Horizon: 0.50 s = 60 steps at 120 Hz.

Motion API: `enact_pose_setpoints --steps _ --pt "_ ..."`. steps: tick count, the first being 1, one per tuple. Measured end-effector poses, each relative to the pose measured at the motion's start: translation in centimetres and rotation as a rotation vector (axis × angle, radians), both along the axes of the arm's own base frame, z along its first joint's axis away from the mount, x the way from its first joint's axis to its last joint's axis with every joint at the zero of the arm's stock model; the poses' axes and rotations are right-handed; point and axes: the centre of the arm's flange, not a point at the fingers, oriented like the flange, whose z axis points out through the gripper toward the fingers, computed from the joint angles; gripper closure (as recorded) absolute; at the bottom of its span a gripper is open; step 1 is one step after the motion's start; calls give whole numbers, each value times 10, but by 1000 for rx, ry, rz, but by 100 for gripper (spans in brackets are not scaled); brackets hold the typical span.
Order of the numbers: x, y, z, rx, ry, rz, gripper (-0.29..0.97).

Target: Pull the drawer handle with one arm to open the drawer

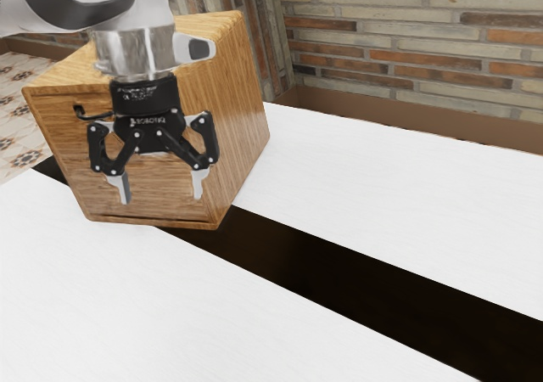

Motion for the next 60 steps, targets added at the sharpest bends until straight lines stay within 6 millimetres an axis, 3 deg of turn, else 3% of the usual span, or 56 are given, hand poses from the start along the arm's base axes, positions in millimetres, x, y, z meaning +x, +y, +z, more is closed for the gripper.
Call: enact_pose_setpoints --steps 19,36,40,44,48,60 --pt "15 1 7 33 -109 186 2" --pt "20 21 17 32 -172 343 2" --pt "19 24 32 43 -213 378 2" --pt "10 16 68 63 -303 397 2" --pt "3 12 91 75 -362 419 2" --pt "-9 35 114 125 -421 542 3"
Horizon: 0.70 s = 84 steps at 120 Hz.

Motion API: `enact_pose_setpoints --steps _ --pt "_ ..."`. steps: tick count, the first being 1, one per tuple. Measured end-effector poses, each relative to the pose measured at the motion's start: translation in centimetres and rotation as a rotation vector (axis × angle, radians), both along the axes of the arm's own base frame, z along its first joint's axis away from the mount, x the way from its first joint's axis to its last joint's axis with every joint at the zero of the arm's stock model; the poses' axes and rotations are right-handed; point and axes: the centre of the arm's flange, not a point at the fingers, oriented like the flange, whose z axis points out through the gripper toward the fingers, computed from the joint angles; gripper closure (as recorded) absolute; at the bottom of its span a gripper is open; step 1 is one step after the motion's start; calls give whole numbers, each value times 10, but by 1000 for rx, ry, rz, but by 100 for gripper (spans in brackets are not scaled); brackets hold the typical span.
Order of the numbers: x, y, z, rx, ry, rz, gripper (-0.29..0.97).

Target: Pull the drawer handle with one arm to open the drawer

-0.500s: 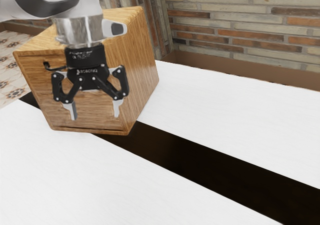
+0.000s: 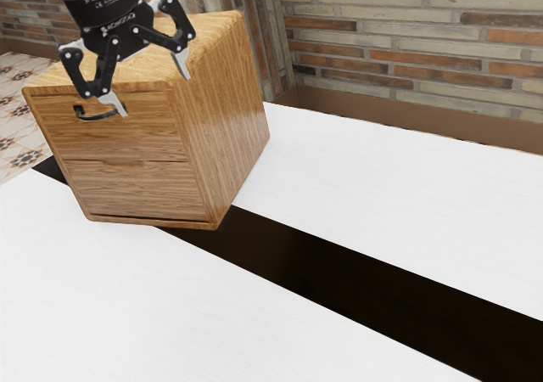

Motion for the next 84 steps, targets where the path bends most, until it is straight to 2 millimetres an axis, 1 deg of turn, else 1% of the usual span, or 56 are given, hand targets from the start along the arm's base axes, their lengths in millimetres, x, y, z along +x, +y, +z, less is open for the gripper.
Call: enact_pose_setpoints --steps 4,10,18,23,30,33,37,40,44,50,55,61,64,69,71,76,84 --pt "-5 19 4 11 -8 66 3" --pt "-11 54 4 19 -13 174 3" --pt "-20 96 2 34 -16 297 3" --pt "-26 123 -4 65 -8 400 3" --pt "-37 143 -15 149 10 573 3" --pt "-42 152 -26 165 16 636 3" --pt "-46 158 -35 180 8 684 3" --pt "-45 156 -43 206 -1 719 4" --pt "-39 152 -52 250 -21 775 4" --pt "-24 155 -69 294 -58 840 5" --pt "-16 162 -84 280 -79 849 5" --pt "-15 172 -100 228 -102 837 5" --pt "-21 178 -104 176 -121 820 6" --pt "-38 187 -108 86 -157 786 6" --pt "-48 191 -108 61 -171 781 6" --pt "-67 198 -108 31 -201 776 6" --pt "-94 204 -111 4 -247 767 7"
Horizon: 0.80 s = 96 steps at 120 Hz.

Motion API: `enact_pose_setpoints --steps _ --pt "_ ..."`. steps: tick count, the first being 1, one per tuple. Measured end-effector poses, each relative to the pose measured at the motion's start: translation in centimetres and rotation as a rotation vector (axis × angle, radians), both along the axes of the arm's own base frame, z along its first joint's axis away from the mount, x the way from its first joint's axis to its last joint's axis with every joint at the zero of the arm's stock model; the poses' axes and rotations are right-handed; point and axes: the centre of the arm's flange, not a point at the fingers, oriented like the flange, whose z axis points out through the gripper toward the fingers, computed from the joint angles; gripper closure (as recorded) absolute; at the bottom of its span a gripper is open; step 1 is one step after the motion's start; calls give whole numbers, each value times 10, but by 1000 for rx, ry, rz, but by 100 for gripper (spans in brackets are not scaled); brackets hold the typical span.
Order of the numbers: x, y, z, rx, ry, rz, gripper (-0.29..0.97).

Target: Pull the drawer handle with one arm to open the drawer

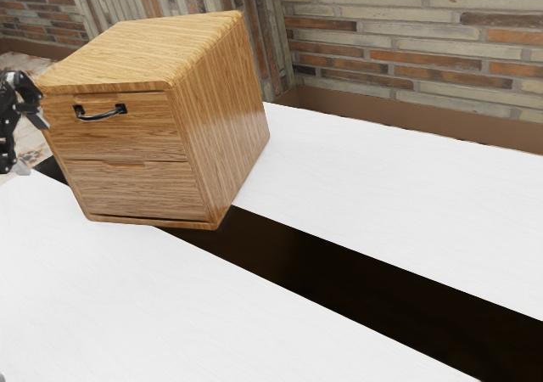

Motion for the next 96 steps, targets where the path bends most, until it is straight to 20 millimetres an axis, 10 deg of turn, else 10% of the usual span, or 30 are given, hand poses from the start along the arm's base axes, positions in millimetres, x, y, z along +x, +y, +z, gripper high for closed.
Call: enact_pose_setpoints --steps 28,44,60,96 --pt "-64 51 22 83 75 50 8" --pt "-12 77 11 94 150 2 9" --pt "0 80 14 101 138 3 9" --pt "44 14 17 145 65 34 9"
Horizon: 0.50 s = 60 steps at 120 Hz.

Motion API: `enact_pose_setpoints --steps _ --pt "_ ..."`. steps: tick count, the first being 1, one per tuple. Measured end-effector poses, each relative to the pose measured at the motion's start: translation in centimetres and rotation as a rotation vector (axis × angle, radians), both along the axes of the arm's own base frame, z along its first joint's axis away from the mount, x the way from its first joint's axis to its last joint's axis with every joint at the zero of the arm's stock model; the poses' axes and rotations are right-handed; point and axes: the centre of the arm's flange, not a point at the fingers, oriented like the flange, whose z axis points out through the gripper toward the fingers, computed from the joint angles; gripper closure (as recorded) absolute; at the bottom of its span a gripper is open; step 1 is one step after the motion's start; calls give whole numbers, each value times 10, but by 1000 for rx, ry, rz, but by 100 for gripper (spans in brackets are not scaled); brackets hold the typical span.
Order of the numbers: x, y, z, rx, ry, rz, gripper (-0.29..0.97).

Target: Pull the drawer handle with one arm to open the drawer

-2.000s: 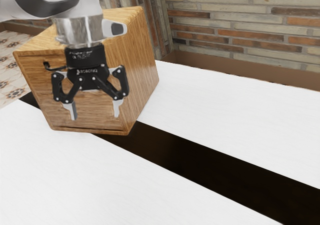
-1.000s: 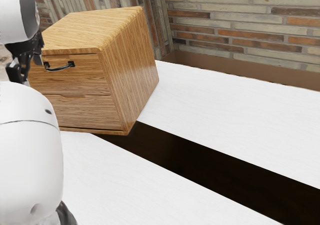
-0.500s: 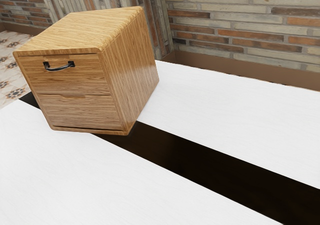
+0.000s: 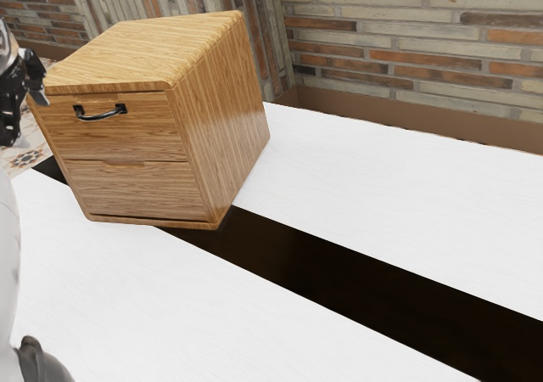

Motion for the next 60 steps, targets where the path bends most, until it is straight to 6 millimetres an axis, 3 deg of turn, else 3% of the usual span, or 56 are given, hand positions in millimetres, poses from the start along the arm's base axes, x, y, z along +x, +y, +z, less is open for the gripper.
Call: enact_pose_setpoints --steps 14,32,60 --pt "10 -4 -7 -41 -33 -12 9" --pt "-9 16 -16 -42 -56 88 10" --pt "-17 33 -18 -58 -118 86 11"
